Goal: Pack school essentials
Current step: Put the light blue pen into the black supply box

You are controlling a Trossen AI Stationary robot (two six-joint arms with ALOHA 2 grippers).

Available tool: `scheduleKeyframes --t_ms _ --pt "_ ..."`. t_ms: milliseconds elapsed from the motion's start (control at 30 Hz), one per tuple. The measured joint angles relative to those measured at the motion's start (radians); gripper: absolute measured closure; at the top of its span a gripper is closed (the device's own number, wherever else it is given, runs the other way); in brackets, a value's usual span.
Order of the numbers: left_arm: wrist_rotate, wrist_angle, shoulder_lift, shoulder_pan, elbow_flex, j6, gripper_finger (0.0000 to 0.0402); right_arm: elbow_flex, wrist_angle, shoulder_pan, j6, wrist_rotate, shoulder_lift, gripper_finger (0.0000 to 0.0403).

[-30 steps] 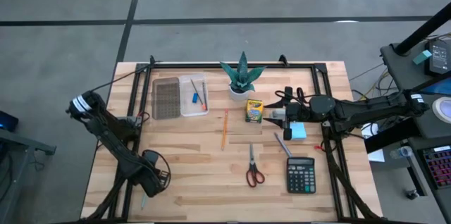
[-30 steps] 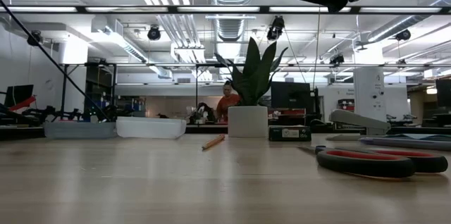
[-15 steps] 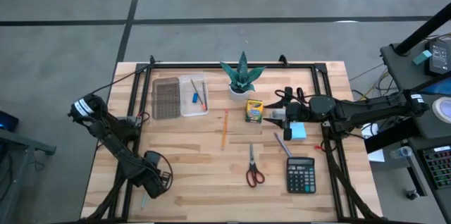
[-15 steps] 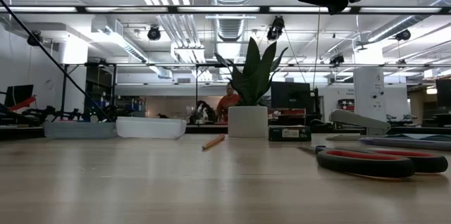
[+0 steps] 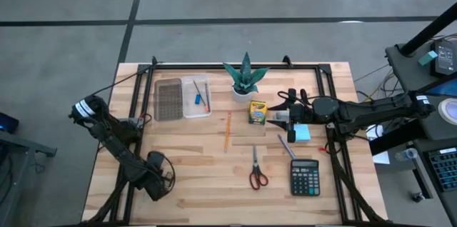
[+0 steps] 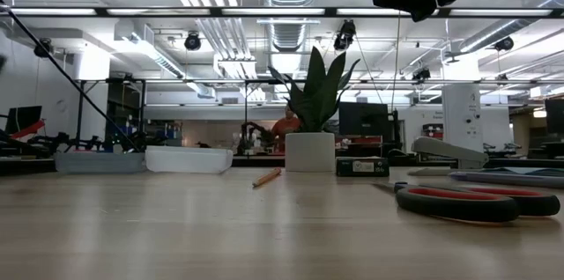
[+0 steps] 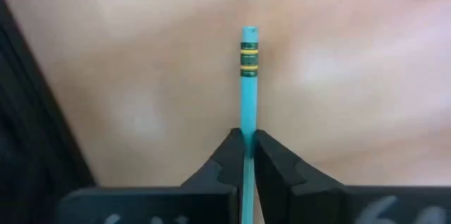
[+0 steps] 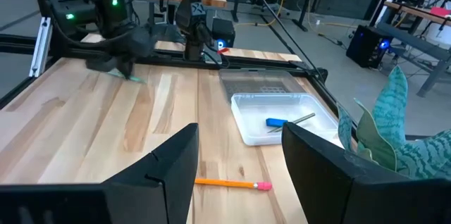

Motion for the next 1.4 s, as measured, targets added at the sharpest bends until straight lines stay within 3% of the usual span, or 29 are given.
scheduleKeyframes --t_ms 200,400,733,1200,1400 --pt "-0.026 -0.056 -0.06 0.031 0.012 0.035 0.04 0.0 -0.006 0.0 0.003 0.0 0.0 0.0209" --pt "-0.155 -0.047 -0.113 0.085 0.016 0.082 0.04 0.0 -0.018 0.0 0.011 0.0 0.0 0.0209" --pt "-0.286 0.022 -0.18 0.223 0.02 0.306 0.0401 0.0 -0.104 0.0 0.072 0.0 0.0 0.0209" --pt "-0.312 0.262 -0.281 0.578 0.069 0.88 0.0401 0.0 -0.281 0.0 0.2 0.001 0.0 0.0209" --pt "-0.291 0.312 -0.337 0.75 0.121 0.991 0.0401 0.0 -0.318 0.0 0.218 0.001 0.0 0.0209"
